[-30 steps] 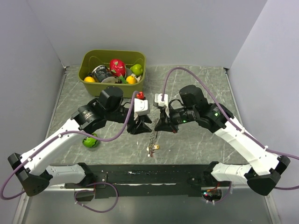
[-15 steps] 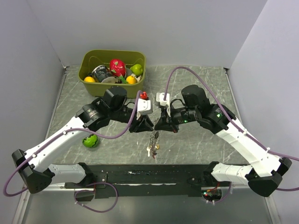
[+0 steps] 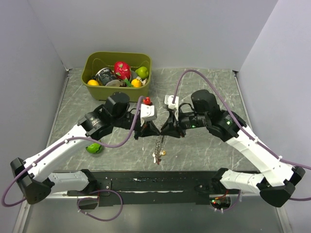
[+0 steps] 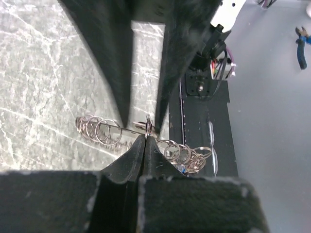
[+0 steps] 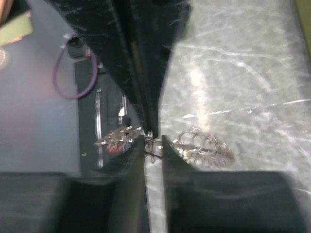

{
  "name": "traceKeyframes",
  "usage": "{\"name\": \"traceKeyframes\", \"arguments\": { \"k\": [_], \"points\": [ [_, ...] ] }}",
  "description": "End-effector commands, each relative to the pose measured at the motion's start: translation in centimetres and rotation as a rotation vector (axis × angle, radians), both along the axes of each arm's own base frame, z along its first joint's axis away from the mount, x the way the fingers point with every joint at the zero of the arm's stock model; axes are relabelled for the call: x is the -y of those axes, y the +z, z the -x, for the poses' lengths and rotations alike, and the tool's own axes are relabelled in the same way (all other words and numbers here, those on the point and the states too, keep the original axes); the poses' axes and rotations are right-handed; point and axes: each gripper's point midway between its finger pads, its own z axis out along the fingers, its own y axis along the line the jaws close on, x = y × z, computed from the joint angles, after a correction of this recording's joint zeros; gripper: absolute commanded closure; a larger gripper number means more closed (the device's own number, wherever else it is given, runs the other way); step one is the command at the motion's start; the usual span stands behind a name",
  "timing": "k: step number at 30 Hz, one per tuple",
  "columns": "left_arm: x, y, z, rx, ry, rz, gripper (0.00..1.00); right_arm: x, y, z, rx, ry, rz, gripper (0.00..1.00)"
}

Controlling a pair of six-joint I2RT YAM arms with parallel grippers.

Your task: Put the keys on the keyring

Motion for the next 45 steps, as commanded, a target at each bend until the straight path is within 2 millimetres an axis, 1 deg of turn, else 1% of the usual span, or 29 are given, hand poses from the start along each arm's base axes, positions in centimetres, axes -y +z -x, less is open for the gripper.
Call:
{"name": "traceKeyframes", "arguments": {
  "k": [1, 2, 3, 4, 5, 6, 7, 8, 9, 12, 13, 14, 16, 17, 18, 21, 22, 23, 27, 29, 32, 33, 34, 40, 45],
  "points": [
    [0.1, 3.5, 0.3, 0.082, 0.034, 0.188, 0.99, 0.3, 4.2, -1.1, 0.112, -0.112, -0.175, 0.51],
    [0.0, 3.8, 0.3, 0.069, 0.053, 0.212, 0.99, 0.5, 4.5, -1.3, 0.123, -0.135, -0.191, 0.46],
    [-0.2, 5.6, 0.4, 0.114, 0.058, 0.283, 0.99, 0.5, 5.3, -1.4, 0.131, -0.151, -0.228, 0.4],
    [-0.3, 4.8, 0.2, 0.103, 0.083, 0.289, 0.99, 0.9, 5.5, -0.9, 0.141, -0.152, -0.249, 0.31],
    [-0.5, 5.2, 0.3, 0.1, 0.093, 0.314, 0.99, 1.0, 5.7, -0.9, 0.146, -0.157, -0.265, 0.28],
    [-0.8, 6.1, 0.6, 0.099, 0.102, 0.357, 0.99, 1.1, 6.1, -0.7, 0.15, -0.155, -0.286, 0.24],
    [-0.9, 6.4, 0.4, 0.113, 0.119, 0.392, 0.99, 1.4, 6.1, -0.3, 0.154, -0.15, -0.294, 0.18],
    [-1.0, 6.7, 0.5, 0.108, 0.127, 0.416, 0.99, 1.4, 6.1, -0.2, 0.153, -0.145, -0.3, 0.16],
    [-1.4, 7.4, 0.8, 0.123, 0.132, 0.448, 0.99, 1.5, 6.1, 0.2, 0.157, -0.13, -0.305, 0.15],
    [-1.8, 8.4, 1.3, 0.132, 0.125, 0.518, 0.99, 1.4, 6.0, 1.0, 0.152, -0.085, -0.312, 0.15],
    [-1.8, 8.3, 1.4, 0.131, 0.12, 0.526, 0.99, 1.3, 6.0, 1.1, 0.153, -0.076, -0.318, 0.15],
    [-1.8, 9.0, 1.9, 0.139, 0.095, 0.558, 0.99, 1.2, 6.2, 1.4, 0.154, -0.062, -0.326, 0.16],
    [-2.0, 9.2, 2.5, 0.138, 0.074, 0.585, 0.99, 1.1, 6.6, 1.9, 0.154, -0.028, -0.345, 0.18],
    [-2.1, 9.8, 2.9, 0.155, 0.054, 0.615, 0.99, 1.0, 6.9, 2.2, 0.152, -0.017, -0.354, 0.2],
    [-2.1, 9.7, 3.0, 0.154, 0.05, 0.62, 0.99, 0.9, 6.9, 2.3, 0.148, -0.009, -0.358, 0.28],
    [-2.2, 10.3, 3.3, 0.152, 0.037, 0.652, 0.99, 0.7, 7.6, 2.7, 0.147, 0.022, -0.379, 0.42],
    [-2.2, 10.3, 3.3, 0.146, 0.036, 0.654, 0.99, 0.6, 7.8, 2.9, 0.145, 0.034, -0.384, 0.44],
    [-2.2, 10.4, 3.4, 0.148, 0.031, 0.655, 0.99, 0.5, 7.8, 2.8, 0.141, 0.033, -0.386, 0.48],
    [-2.1, 10.4, 3.4, 0.146, 0.028, 0.65, 0.99, 0.4, 7.6, 2.8, 0.13, 0.033, -0.389, 0.71],
    [-2.1, 10.4, 3.3, 0.146, 0.029, 0.649, 0.99, 0.4, 7.5, 2.7, 0.125, 0.024, -0.386, 0.74],
    [-2.0, 10.3, 3.3, 0.145, 0.026, 0.643, 0.99, 0.4, 7.3, 2.5, 0.117, 0.017, -0.381, 0.88],
    [-2.0, 10.4, 3.3, 0.145, 0.024, 0.643, 0.99, 0.3, 7.2, 2.5, 0.112, 0.014, -0.377, 0.96],
    [-2.0, 10.4, 3.4, 0.145, 0.02, 0.646, 0.99, 0.3, 7.0, 2.3, 0.109, 0.011, -0.374, 0.99],
    [-2.2, 11.1, 3.7, 0.152, 0.016, 0.672, 0.99, 0.2, 6.2, 2.3, 0.094, 0.014, -0.357, 1.0],
    [-2.5, 11.6, 4.0, 0.154, 0.01, 0.691, 0.99, 0.1, 4.7, 1.9, 0.071, 0.0, -0.322, 1.0]
  ]
}}
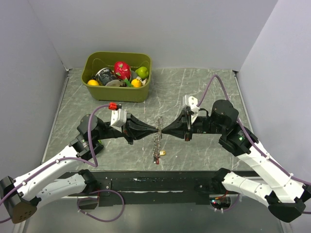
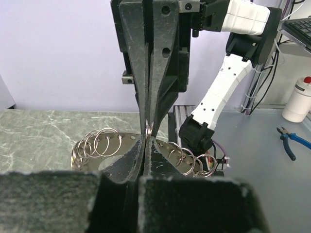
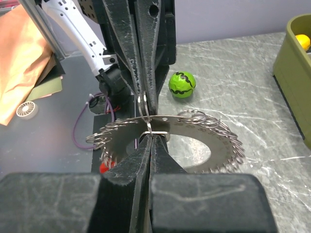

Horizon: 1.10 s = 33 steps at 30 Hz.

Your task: Put the keys on the keyring

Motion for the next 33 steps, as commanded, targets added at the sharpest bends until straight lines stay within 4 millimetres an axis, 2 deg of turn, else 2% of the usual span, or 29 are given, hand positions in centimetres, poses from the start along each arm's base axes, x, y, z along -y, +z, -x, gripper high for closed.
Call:
{"name": "traceKeyframes", "arguments": {
  "k": [1, 4, 6, 8, 9, 10, 12, 13, 15, 18, 21, 25, 33],
  "points": [
    [-1.0, 4.2, 1.5, 0.095, -0.027, 0.128, 0.99, -0.1, -1.0, -0.7, -0.005, -0.018, 0.021, 1.0],
    [-1.1, 4.5, 1.9, 0.097, -0.047, 0.143, 0.99, -0.1, -1.8, -1.0, -0.016, -0.031, 0.047, 1.0],
    [-1.0, 4.4, 1.8, 0.093, -0.05, 0.139, 0.99, 0.0, -1.5, -1.0, -0.01, -0.04, 0.045, 1.0],
    [-0.9, 4.2, 1.7, 0.088, -0.046, 0.128, 0.99, 0.4, -0.9, -1.0, 0.011, -0.062, 0.028, 0.95],
    [-0.8, 4.0, 1.6, 0.086, -0.042, 0.121, 0.99, 0.5, -0.5, -1.0, 0.02, -0.07, 0.018, 0.89],
    [-0.8, 3.9, 1.5, 0.087, -0.04, 0.118, 0.99, 1.0, 0.2, -0.7, 0.039, -0.079, -0.006, 0.76],
    [-0.7, 3.5, 1.3, 0.082, -0.033, 0.105, 0.99, 1.2, 1.4, -0.5, 0.072, -0.088, -0.051, 0.61],
    [-0.7, 3.4, 1.2, 0.081, -0.03, 0.102, 0.99, 1.6, 2.3, -0.1, 0.088, -0.09, -0.082, 0.49],
    [-0.6, 3.2, 1.2, 0.077, -0.031, 0.094, 0.99, 1.8, 3.3, 0.3, 0.106, -0.089, -0.121, 0.44],
    [-0.5, 3.1, 1.2, 0.072, -0.038, 0.091, 0.99, 1.6, 4.1, 0.9, 0.107, -0.054, -0.137, 0.44],
    [-0.4, 3.0, 1.1, 0.066, -0.037, 0.086, 0.99, 1.3, 4.6, 0.9, 0.102, -0.037, -0.138, 0.49],
    [-0.3, 2.9, 1.1, 0.062, -0.042, 0.081, 0.99, 0.6, 4.6, 0.8, 0.097, -0.02, -0.137, 0.53],
    [-0.1, 2.6, 0.9, 0.055, -0.041, 0.071, 0.99, -1.2, 4.2, 0.8, 0.081, 0.009, -0.127, 0.53]
  ]
}}
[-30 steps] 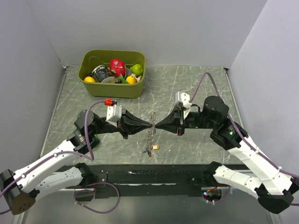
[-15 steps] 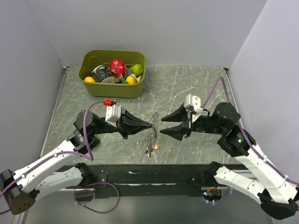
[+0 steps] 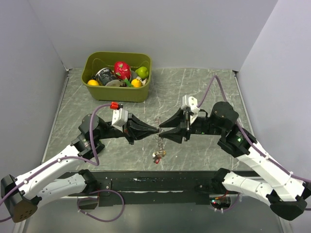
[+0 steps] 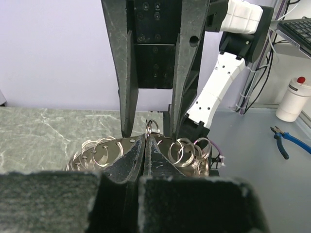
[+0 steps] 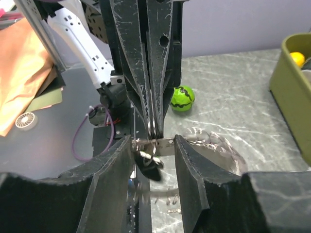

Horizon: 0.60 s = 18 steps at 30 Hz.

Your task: Put the keys on the keyring

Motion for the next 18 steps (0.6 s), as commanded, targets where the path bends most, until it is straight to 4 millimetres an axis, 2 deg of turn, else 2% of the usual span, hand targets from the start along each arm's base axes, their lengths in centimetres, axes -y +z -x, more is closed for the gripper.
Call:
{"name": "traceKeyframes", "arguments": {
  "k": [1, 2, 3, 5, 6, 9, 15, 16, 18],
  "points": [
    [-0.4, 3.0, 0.8, 0.074, -0.019, 0.075, 0.99, -0.4, 2.8, 0.4, 0.057, 0.011, -0.071, 0.55],
    [-0.4, 3.0, 0.9, 0.074, -0.022, 0.074, 0.99, -0.5, 2.7, 0.3, 0.055, 0.012, -0.068, 0.59],
    [-0.4, 3.0, 0.9, 0.076, -0.021, 0.076, 0.99, -0.6, 2.6, 0.2, 0.05, 0.011, -0.063, 0.68],
    [-0.5, 3.2, 0.8, 0.08, -0.015, 0.079, 0.99, -0.7, 2.3, 0.1, 0.038, 0.009, -0.051, 0.78],
    [-0.5, 3.2, 0.8, 0.079, -0.012, 0.078, 0.99, -0.7, 2.3, 0.1, 0.036, 0.006, -0.049, 0.89],
    [-0.6, 3.3, 0.8, 0.083, -0.008, 0.081, 0.99, -0.5, 2.1, 0.0, 0.036, -0.006, -0.045, 1.0],
    [-0.6, 3.4, 0.4, 0.083, 0.015, 0.058, 0.99, -0.2, 1.7, -0.3, 0.038, -0.029, -0.009, 1.0],
    [-0.6, 2.7, 0.1, 0.074, 0.026, 0.022, 0.97, -0.3, 1.6, -0.4, 0.037, -0.03, 0.0, 1.0],
    [-0.7, 2.9, 0.0, 0.08, 0.04, -0.003, 0.92, -0.3, 1.4, -0.7, 0.045, -0.038, 0.021, 1.0]
  ]
}}
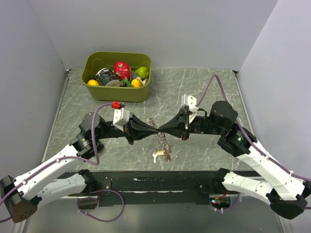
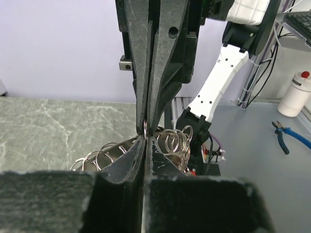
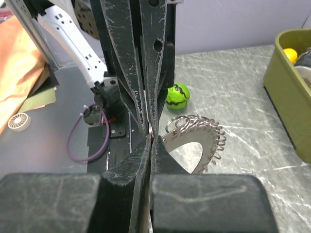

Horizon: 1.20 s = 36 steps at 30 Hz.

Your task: Put the keys on the keyring

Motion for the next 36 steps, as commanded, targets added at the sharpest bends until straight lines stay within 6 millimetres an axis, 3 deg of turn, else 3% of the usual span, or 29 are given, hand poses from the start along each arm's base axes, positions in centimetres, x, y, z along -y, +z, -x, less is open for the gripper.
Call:
{"name": "traceKeyframes", "arguments": {
  "k": [1, 2, 3, 5, 7, 9, 11, 14, 20, 26, 29, 33, 36],
  "points": [
    [-0.7, 2.5, -0.1, 0.088, 0.043, -0.014, 0.84, 0.1, 1.0, -0.1, 0.032, -0.01, 0.027, 1.0],
    [-0.9, 2.8, -0.1, 0.099, 0.048, -0.028, 0.72, 0.0, 0.6, -0.4, 0.039, -0.012, 0.047, 1.0],
    [-1.0, 2.7, -0.2, 0.124, 0.06, -0.05, 0.54, 0.0, 0.9, -0.5, 0.048, -0.014, 0.053, 1.0],
    [-1.3, 2.2, -0.4, 0.107, 0.074, -0.109, 0.38, 0.1, 0.1, -0.7, 0.045, -0.013, 0.095, 1.0],
    [-1.4, 1.8, -0.7, 0.126, 0.093, -0.151, 0.24, 0.2, 0.1, -0.9, 0.048, -0.019, 0.115, 1.0],
    [-1.7, 1.4, -1.0, 0.117, 0.106, -0.203, 0.21, 0.2, -0.6, -1.0, 0.047, -0.013, 0.153, 1.0],
    [-1.5, 1.8, -1.4, 0.138, 0.109, -0.231, 0.21, 0.1, -1.2, -1.2, 0.04, -0.009, 0.184, 1.0],
    [-1.1, 0.6, -1.9, 0.111, 0.09, -0.323, 0.24, 0.1, -1.7, -1.3, 0.033, -0.002, 0.211, 1.0],
    [-0.1, -1.9, -2.4, 0.063, 0.028, -0.458, 0.38, 0.0, -1.8, -1.3, 0.03, 0.006, 0.228, 1.0],
    [0.4, -2.6, -2.2, 0.066, -0.014, -0.473, 0.48, 0.1, -1.8, -1.4, 0.033, 0.0, 0.228, 1.0],
    [0.5, -2.6, -2.1, 0.072, -0.027, -0.46, 0.56, 0.1, -1.9, -1.4, 0.033, -0.003, 0.23, 1.0],
    [0.7, -2.7, -2.0, 0.077, -0.038, -0.452, 0.78, 0.0, -2.0, -1.6, 0.033, -0.007, 0.233, 1.0],
    [0.8, -2.8, -1.8, 0.073, -0.052, -0.451, 0.82, 0.0, -2.0, -1.8, 0.035, -0.013, 0.231, 1.0]
  ]
}}
